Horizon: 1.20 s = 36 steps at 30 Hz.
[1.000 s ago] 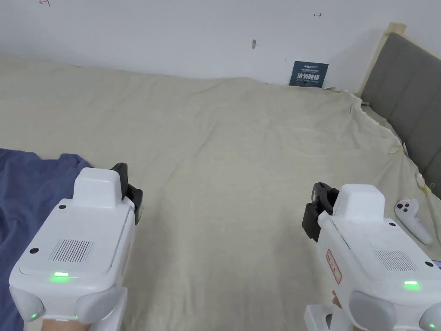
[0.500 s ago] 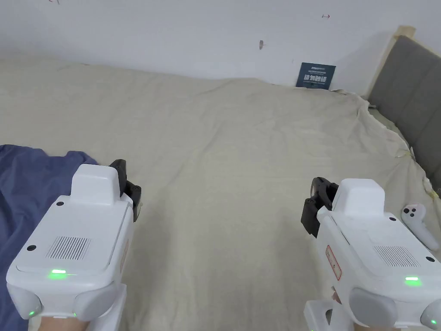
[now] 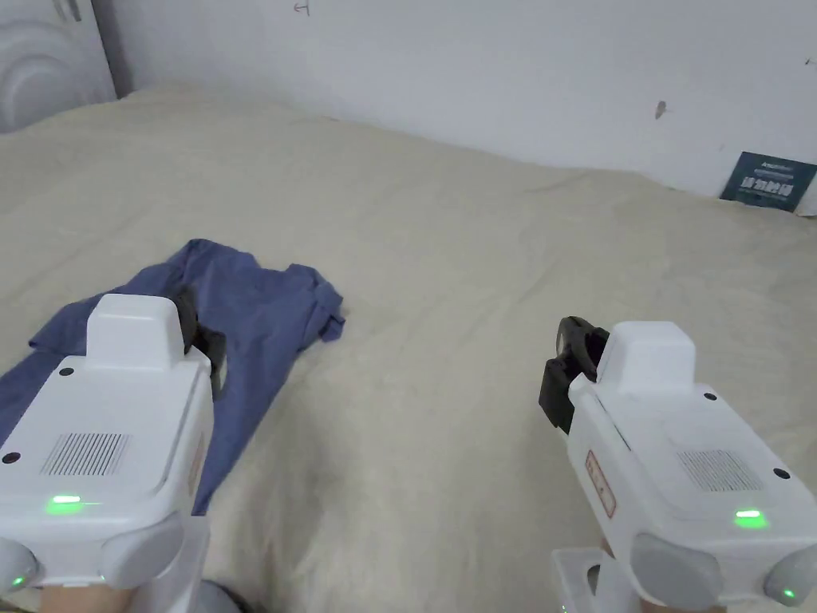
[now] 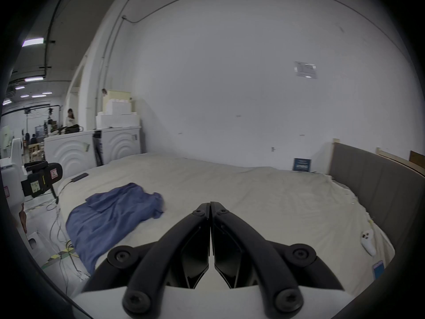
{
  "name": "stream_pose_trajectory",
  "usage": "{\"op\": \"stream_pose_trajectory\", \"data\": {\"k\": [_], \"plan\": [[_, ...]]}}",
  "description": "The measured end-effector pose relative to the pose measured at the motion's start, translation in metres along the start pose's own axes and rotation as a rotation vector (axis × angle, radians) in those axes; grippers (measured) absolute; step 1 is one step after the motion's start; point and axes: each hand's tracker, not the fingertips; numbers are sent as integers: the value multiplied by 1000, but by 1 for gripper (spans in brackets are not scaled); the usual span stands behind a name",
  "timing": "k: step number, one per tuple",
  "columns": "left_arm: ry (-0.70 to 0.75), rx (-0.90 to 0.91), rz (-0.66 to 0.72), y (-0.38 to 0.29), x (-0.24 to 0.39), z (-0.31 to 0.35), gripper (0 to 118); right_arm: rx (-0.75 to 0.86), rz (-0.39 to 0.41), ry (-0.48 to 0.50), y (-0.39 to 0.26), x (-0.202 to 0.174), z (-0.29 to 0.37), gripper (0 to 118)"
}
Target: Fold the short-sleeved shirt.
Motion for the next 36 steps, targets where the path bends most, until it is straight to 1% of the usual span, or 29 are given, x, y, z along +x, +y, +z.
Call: {"op": "stream_pose_trajectory", "data": {"k": [4, 9, 16, 17, 18, 19, 20, 21, 22, 23, 24, 25, 27, 30, 36], "plan": [[75, -6, 2, -3, -27, 5, 0, 2, 18, 74, 3, -28, -14, 0], [128, -28, 17, -7, -49, 8, 0, 0, 33, 149, 5, -53, -28, 0], [158, -51, 29, -12, -61, 1, 0, -7, 43, 186, 4, -69, -39, 0], [155, -72, 43, -13, -62, -2, 6, -8, 41, 188, 4, -69, -40, 0], [148, -101, 55, -15, -64, -6, 17, -11, 38, 190, 4, -70, -40, 0], [139, -114, 66, -16, -65, -10, 35, -13, 36, 191, 3, -70, -40, 0], [129, -126, 75, -18, -65, -15, 64, -15, 35, 192, 2, -70, -40, 0], [117, -149, 78, -20, -65, -20, 105, -20, 33, 193, 2, -70, -41, 0], [109, -180, 80, -22, -65, -28, 118, -24, 32, 194, 1, -70, -41, 0], [111, -205, 89, -25, -64, -36, 116, -28, 33, 196, 1, -70, -42, 0], [70, -184, 106, -28, -61, -37, 118, -30, 35, 195, 0, -69, -42, 0], [97, -211, 90, -30, -63, -49, 118, -32, 38, 194, -1, -69, -43, 0], [47, -256, 104, -35, -65, -68, 118, -40, 39, 191, -1, -67, -45, 0], [16, -325, 108, -38, -60, -107, 118, -49, 41, 185, -2, -64, -50, 0], [-45, -496, 100, -36, -51, -219, 118, -84, 50, 172, -6, -60, -63, 0]]}}
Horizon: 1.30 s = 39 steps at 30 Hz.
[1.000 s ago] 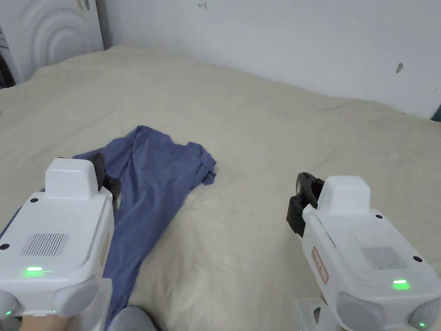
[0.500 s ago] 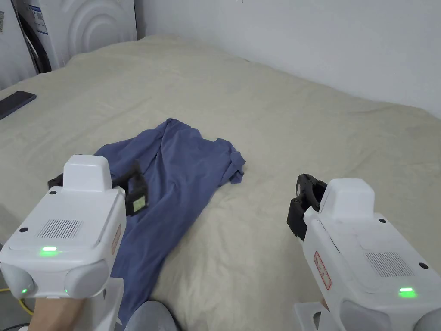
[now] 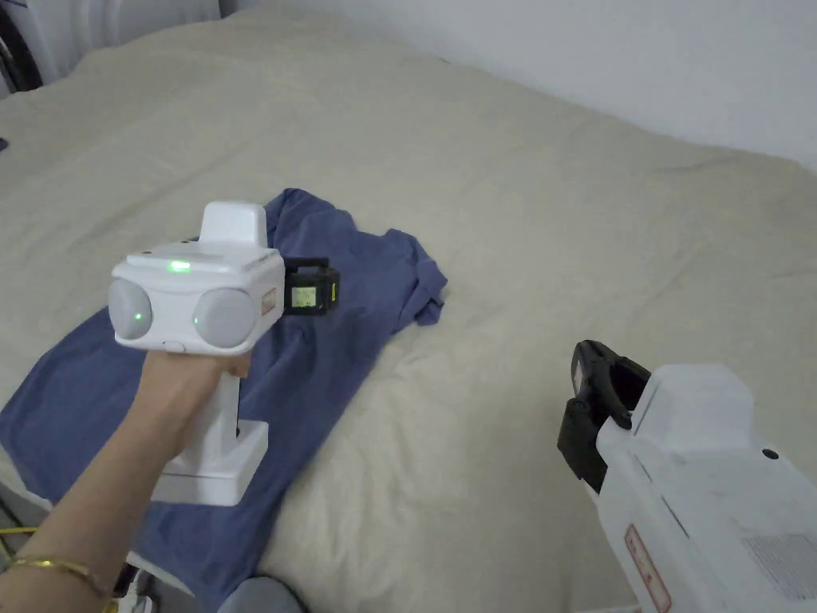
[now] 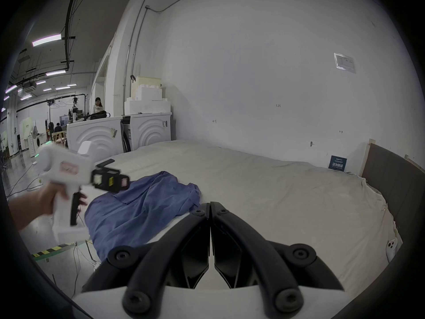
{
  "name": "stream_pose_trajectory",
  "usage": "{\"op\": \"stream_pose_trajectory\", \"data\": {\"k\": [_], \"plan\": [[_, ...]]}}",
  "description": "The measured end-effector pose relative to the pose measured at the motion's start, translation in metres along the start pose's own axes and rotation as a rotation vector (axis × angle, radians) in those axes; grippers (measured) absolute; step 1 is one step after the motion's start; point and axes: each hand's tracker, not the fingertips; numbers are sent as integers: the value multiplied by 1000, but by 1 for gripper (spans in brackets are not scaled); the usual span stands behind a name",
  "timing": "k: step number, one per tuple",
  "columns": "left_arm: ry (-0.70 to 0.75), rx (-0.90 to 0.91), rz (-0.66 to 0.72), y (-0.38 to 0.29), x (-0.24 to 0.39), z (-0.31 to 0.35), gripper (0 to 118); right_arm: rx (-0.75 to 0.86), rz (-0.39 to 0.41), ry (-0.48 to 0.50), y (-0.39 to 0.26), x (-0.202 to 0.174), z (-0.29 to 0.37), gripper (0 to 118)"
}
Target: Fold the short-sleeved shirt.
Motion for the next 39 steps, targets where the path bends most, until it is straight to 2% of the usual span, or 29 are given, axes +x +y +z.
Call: {"op": "stream_pose_trajectory", "data": {"k": [4, 10, 12, 14, 15, 16, 17, 18, 19, 20, 21, 22, 26, 30, 35, 39], "plan": [[-22, -165, 48, 37, 6, -75, 118, -32, 9, -13, -6, 9, -10, 0], [55, -522, -2, 48, 19, -171, 118, -88, -19, -58, -19, 28, -28, 0], [63, -591, 12, 40, 22, -188, 117, -105, -22, -75, -25, 35, -32, 0], [64, -592, 41, 34, 23, -200, 110, -123, -27, -90, -29, 42, -35, 0], [69, -597, 54, 30, 25, -203, 98, -127, -32, -92, -30, 46, -36, 0], [62, -615, 67, 26, 27, -205, 80, -131, -34, -97, -32, 49, -37, 0], [38, -647, 80, 24, 24, -206, 73, -134, -31, -101, -33, 52, -38, 0], [115, -632, 20, 23, 29, -203, 67, -136, -29, -107, -34, 54, -39, 0], [87, -617, -9, 25, 33, -201, 52, -138, -30, -115, -36, 57, -40, 0], [74, -626, -39, 28, 36, -198, 19, -140, -37, -120, -38, 59, -39, 0], [58, -621, -96, 32, 35, -196, 0, -144, -53, -123, -40, 61, -39, 0], [93, -607, -119, 31, 37, -194, 0, -145, -71, -127, -41, 63, -36, 0], [86, -560, -104, 30, 38, -177, 0, -143, -79, -139, -41, 62, -23, 0], [82, -403, -53, 41, 27, -136, 0, -131, -73, -149, -38, 63, 0, 0], [-19, -329, 73, 57, 8, -74, 0, -79, -75, -168, -28, 60, 33, 0], [-12, -237, 121, 77, -4, -25, 0, -23, -72, -165, -20, 55, 62, 0]]}}
